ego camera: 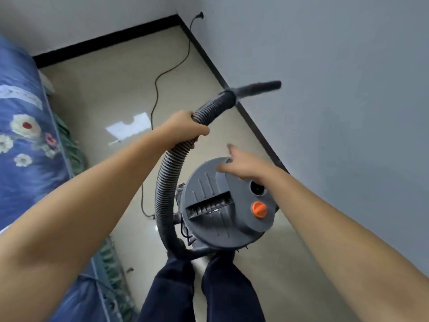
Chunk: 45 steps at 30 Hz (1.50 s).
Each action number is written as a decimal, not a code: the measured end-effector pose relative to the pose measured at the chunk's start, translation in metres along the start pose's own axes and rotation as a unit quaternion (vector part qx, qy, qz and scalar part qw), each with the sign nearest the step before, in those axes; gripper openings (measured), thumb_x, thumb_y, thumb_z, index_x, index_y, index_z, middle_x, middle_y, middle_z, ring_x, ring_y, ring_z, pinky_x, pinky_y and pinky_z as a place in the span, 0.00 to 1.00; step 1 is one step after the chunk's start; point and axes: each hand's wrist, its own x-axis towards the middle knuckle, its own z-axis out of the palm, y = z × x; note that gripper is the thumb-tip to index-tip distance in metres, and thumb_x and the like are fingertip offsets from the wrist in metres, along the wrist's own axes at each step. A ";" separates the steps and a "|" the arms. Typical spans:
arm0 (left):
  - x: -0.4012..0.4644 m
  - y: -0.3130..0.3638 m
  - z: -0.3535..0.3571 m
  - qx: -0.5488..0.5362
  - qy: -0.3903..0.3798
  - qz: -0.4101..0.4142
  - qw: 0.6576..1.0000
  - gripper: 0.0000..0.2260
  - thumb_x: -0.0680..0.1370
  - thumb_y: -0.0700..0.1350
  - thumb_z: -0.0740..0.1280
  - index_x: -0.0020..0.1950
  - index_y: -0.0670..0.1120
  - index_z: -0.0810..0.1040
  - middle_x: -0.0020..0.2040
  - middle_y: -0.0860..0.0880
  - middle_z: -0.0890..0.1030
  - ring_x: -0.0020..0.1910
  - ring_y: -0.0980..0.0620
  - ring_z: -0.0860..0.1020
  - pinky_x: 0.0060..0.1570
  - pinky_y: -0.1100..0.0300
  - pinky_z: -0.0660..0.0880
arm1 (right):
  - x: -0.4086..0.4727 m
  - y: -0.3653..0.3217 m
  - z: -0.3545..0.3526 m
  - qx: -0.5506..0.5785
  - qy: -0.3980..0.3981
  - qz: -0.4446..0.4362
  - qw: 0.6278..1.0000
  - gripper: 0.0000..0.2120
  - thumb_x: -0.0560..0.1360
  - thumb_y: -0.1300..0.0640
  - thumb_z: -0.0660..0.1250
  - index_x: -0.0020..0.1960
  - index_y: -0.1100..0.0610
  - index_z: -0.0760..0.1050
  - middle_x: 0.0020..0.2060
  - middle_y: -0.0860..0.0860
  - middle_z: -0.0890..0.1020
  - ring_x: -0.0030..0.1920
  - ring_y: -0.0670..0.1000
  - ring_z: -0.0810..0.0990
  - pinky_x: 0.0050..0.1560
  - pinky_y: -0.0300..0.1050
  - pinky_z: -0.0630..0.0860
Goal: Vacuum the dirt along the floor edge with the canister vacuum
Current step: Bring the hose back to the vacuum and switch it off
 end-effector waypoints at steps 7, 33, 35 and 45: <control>-0.073 -0.058 -0.042 -0.413 0.214 -0.126 0.877 0.07 0.75 0.41 0.67 0.47 0.39 0.71 0.36 0.45 0.74 0.25 0.50 0.77 0.25 0.60 0.76 | -0.072 -0.032 0.134 0.202 -0.129 -0.103 0.965 0.14 0.73 0.54 0.72 0.53 0.58 0.72 0.43 0.51 0.79 0.44 0.50 0.79 0.50 0.48 0.76; -0.228 -0.063 0.180 -0.313 0.332 0.056 0.888 0.09 0.71 0.46 0.75 0.49 0.47 0.79 0.31 0.51 0.79 0.28 0.54 0.76 0.32 0.54 0.75 | -0.166 0.030 -0.083 -0.120 -0.106 -0.218 0.963 0.16 0.71 0.50 0.75 0.56 0.49 0.76 0.41 0.49 0.82 0.38 0.44 0.81 0.42 0.41 0.78; -0.213 -0.064 0.183 -0.336 0.376 0.011 0.864 0.07 0.72 0.46 0.74 0.44 0.47 0.78 0.27 0.52 0.77 0.26 0.52 0.75 0.32 0.55 0.75 | -0.138 0.068 -0.103 -0.137 -0.083 -0.189 0.969 0.14 0.71 0.49 0.74 0.53 0.49 0.75 0.41 0.49 0.81 0.40 0.45 0.80 0.43 0.40 0.76; -0.191 -0.138 0.213 -0.501 0.509 -0.163 0.680 0.09 0.75 0.47 0.71 0.45 0.43 0.74 0.32 0.45 0.73 0.27 0.46 0.74 0.36 0.51 0.75 | 0.003 0.063 -0.072 -0.147 -0.001 -0.271 0.951 0.16 0.77 0.49 0.68 0.62 0.52 0.70 0.44 0.51 0.78 0.42 0.53 0.79 0.39 0.40 0.72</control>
